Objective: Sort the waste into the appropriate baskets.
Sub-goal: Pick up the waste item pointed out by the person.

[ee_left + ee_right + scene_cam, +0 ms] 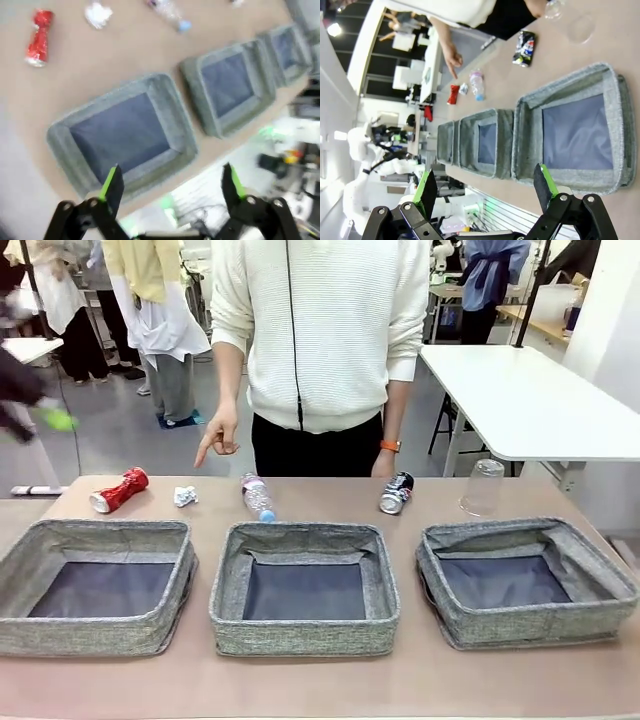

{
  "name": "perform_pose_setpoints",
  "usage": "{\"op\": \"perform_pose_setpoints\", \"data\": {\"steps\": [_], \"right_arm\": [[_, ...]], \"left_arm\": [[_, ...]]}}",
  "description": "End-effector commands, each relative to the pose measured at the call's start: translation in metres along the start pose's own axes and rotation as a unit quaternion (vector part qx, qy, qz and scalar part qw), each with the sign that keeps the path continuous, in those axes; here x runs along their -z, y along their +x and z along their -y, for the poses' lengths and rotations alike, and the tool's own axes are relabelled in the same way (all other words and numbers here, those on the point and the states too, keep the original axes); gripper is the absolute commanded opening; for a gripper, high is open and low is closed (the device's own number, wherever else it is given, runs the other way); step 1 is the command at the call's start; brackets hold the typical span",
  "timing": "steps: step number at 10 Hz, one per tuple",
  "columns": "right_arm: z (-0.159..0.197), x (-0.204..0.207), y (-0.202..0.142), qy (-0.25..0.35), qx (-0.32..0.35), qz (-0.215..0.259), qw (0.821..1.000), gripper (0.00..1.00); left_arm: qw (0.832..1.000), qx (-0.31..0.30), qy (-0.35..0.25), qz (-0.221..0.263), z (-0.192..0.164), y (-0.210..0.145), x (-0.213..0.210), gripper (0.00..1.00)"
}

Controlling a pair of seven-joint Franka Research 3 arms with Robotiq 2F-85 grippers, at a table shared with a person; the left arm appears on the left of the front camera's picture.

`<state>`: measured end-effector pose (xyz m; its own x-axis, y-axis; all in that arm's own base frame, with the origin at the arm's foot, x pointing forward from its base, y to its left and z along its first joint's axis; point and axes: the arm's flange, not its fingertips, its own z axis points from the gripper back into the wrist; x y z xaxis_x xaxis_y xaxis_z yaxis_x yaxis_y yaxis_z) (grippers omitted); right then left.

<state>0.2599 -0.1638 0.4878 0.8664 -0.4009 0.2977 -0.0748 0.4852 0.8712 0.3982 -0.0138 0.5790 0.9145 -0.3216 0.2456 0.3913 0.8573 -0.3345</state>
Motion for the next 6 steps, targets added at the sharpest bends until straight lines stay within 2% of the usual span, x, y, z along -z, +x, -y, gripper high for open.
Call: {"op": "perform_pose_setpoints", "data": {"steps": [1,3,4,5,6], "right_arm": [[-0.001,0.0,0.004,0.009,-0.013,0.005,1.0,1.0],[-0.001,0.0,0.004,0.009,-0.013,0.005,1.0,1.0],[-0.001,0.0,0.004,0.009,-0.013,0.005,1.0,1.0],[-0.001,0.0,0.004,0.009,-0.013,0.005,1.0,1.0],[-0.001,0.0,0.004,0.009,-0.013,0.005,1.0,1.0]], "left_arm": [[0.984,0.001,0.11,-0.139,-0.007,0.059,0.052,1.0],[0.972,-0.01,0.168,-0.163,0.014,0.093,0.139,1.0],[0.965,-0.044,0.234,-0.112,0.008,0.096,0.189,1.0],[0.969,-0.06,0.23,-0.072,-0.005,0.096,0.213,1.0],[0.981,-0.071,0.177,-0.043,-0.015,0.097,0.212,1.0]]}}
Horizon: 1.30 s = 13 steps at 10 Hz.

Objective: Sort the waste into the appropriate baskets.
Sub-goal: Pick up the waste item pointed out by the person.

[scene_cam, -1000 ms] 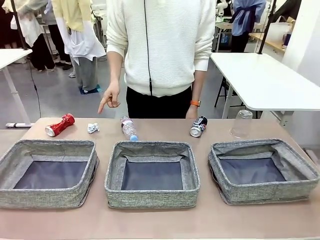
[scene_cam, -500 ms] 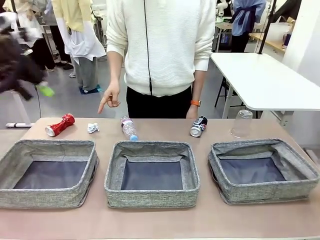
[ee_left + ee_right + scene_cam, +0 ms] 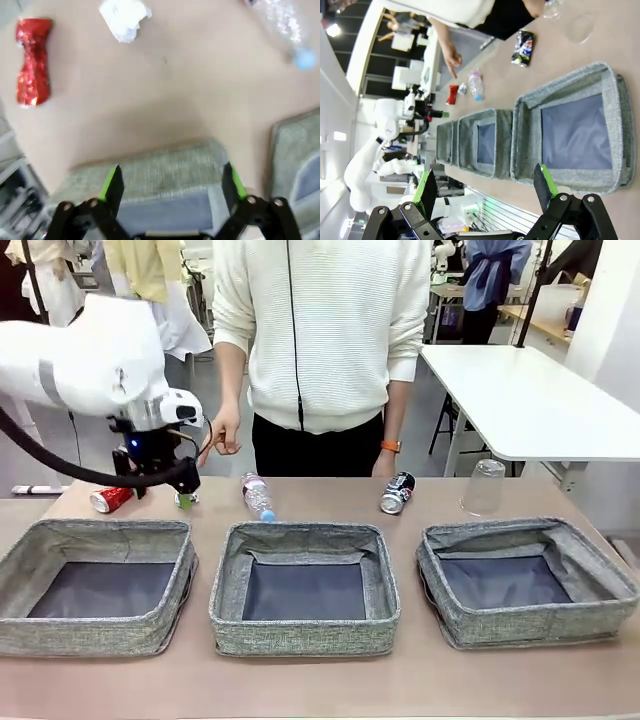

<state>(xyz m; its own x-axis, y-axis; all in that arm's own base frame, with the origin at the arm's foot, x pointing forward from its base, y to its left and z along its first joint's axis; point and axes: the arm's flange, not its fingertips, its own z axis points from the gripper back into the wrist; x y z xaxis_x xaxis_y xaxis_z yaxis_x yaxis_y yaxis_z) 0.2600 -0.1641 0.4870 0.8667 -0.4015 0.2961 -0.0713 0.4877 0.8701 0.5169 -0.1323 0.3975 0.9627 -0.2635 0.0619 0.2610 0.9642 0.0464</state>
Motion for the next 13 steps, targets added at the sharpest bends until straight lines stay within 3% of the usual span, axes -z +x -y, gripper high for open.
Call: {"op": "perform_pose_setpoints", "data": {"steps": [1,3,4,5,6,7,13], "right_arm": [[-0.002,0.0,0.004,0.011,-0.014,0.005,1.0,1.0],[-0.002,0.0,0.004,0.011,-0.014,0.005,1.0,1.0],[-0.002,0.0,0.004,0.011,-0.014,0.005,1.0,1.0],[-0.002,0.0,0.004,0.011,-0.014,0.005,1.0,1.0],[-0.002,0.0,0.004,0.011,-0.014,0.005,1.0,1.0],[-0.002,0.0,0.004,0.011,-0.014,0.005,1.0,1.0],[-0.002,0.0,0.004,0.011,-0.014,0.005,1.0,1.0]], "left_arm": [[0.999,0.028,0.008,-0.025,0.006,-0.008,-0.022,1.0],[0.999,0.028,0.008,-0.025,0.006,-0.008,-0.022,1.0],[1.0,0.005,0.001,-0.007,0.002,-0.001,-0.001,1.0],[0.995,-0.071,-0.015,0.064,0.007,0.004,0.002,1.0],[0.987,-0.093,-0.083,0.103,0.005,0.017,0.015,1.0],[0.983,-0.098,-0.102,0.119,0.002,0.026,0.026,1.0],[0.968,-0.208,-0.02,0.139,-0.01,0.055,0.06,1.0]]}}
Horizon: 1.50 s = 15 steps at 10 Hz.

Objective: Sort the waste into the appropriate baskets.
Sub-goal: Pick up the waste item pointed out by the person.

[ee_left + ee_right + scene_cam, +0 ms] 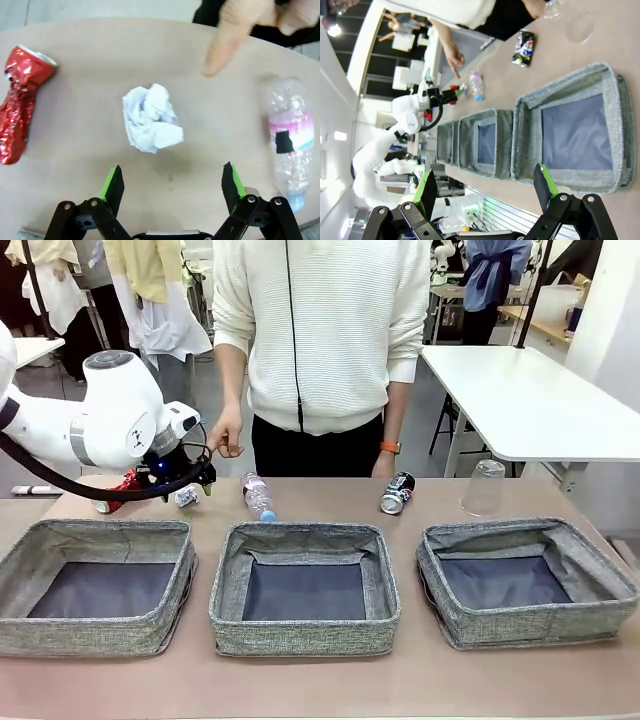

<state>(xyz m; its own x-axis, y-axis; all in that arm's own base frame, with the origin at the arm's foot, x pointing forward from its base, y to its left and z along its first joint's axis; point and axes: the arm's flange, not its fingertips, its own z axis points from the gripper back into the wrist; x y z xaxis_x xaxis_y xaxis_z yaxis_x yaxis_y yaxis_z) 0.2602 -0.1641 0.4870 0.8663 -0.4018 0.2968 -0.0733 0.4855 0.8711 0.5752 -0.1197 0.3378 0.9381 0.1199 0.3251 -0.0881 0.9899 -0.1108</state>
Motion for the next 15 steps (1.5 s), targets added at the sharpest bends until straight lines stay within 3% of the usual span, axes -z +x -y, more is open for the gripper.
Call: {"op": "perform_pose_setpoints", "data": {"steps": [1,5,10,11,12,13,15], "right_arm": [[-0.002,0.0,0.003,0.009,-0.013,0.005,1.0,1.0],[-0.002,0.0,0.003,0.009,-0.013,0.005,1.0,1.0],[-0.002,0.0,0.003,0.009,-0.013,0.005,1.0,1.0],[-0.002,0.0,0.003,0.009,-0.013,0.005,1.0,1.0],[-0.002,0.0,0.003,0.009,-0.013,0.005,1.0,1.0],[-0.002,0.0,0.003,0.009,-0.013,0.005,1.0,1.0],[-0.002,0.0,0.003,0.009,-0.013,0.005,1.0,1.0]], "left_arm": [[0.999,-0.027,0.032,0.01,0.015,0.003,0.0,1.0],[0.998,-0.033,0.053,0.009,0.012,0.016,0.03,1.0],[0.998,-0.038,0.059,0.005,0.014,0.015,0.036,1.0],[0.997,-0.043,0.06,0.006,0.014,0.015,0.036,0.61],[0.997,-0.043,0.063,0.005,0.012,0.014,0.036,0.4],[0.997,-0.044,0.065,0.006,0.01,0.014,0.036,0.02],[0.997,-0.05,0.065,0.01,0.001,0.014,0.035,0.0]]}}
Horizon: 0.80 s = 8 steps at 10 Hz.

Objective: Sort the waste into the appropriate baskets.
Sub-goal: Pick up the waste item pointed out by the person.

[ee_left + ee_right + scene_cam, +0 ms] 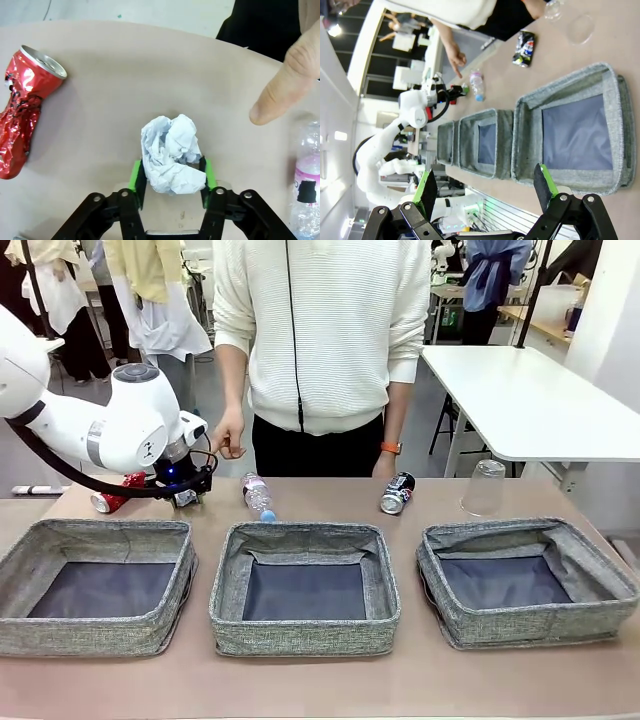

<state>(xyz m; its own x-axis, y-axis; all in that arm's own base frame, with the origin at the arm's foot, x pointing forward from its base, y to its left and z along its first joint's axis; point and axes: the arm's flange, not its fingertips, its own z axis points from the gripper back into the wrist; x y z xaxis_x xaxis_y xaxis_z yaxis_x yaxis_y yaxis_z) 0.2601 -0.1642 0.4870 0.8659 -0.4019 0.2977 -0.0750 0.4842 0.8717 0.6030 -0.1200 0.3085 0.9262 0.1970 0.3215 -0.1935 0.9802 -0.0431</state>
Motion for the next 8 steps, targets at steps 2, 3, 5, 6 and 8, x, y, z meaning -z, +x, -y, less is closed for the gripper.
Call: {"op": "perform_pose_setpoints", "data": {"steps": [2,3,5,6,8], "right_arm": [[-0.0017,-0.0001,0.0035,0.008,-0.013,0.005,1.0,1.0],[-0.0017,-0.0001,0.0035,0.008,-0.013,0.005,1.0,1.0],[-0.0017,-0.0001,0.0035,0.008,-0.013,0.005,1.0,1.0],[-0.0017,-0.0001,0.0035,0.008,-0.013,0.005,1.0,1.0],[-0.0017,-0.0001,0.0035,0.008,-0.013,0.005,1.0,1.0]], "left_arm": [[1.0,-0.018,0.015,0.017,0.0013,-0.0037,-0.0044,0.04],[0.999,-0.02,0.017,0.018,0.0023,-0.0047,-0.0052,0.0],[0.999,-0.022,0.021,0.014,0.0031,-0.0047,-0.0041,0.0],[0.999,-0.021,0.023,0.011,0.0053,-0.0047,-0.0026,0.0],[0.999,-0.019,0.026,0.006,0.0093,-0.0048,0.0003,0.0]]}}
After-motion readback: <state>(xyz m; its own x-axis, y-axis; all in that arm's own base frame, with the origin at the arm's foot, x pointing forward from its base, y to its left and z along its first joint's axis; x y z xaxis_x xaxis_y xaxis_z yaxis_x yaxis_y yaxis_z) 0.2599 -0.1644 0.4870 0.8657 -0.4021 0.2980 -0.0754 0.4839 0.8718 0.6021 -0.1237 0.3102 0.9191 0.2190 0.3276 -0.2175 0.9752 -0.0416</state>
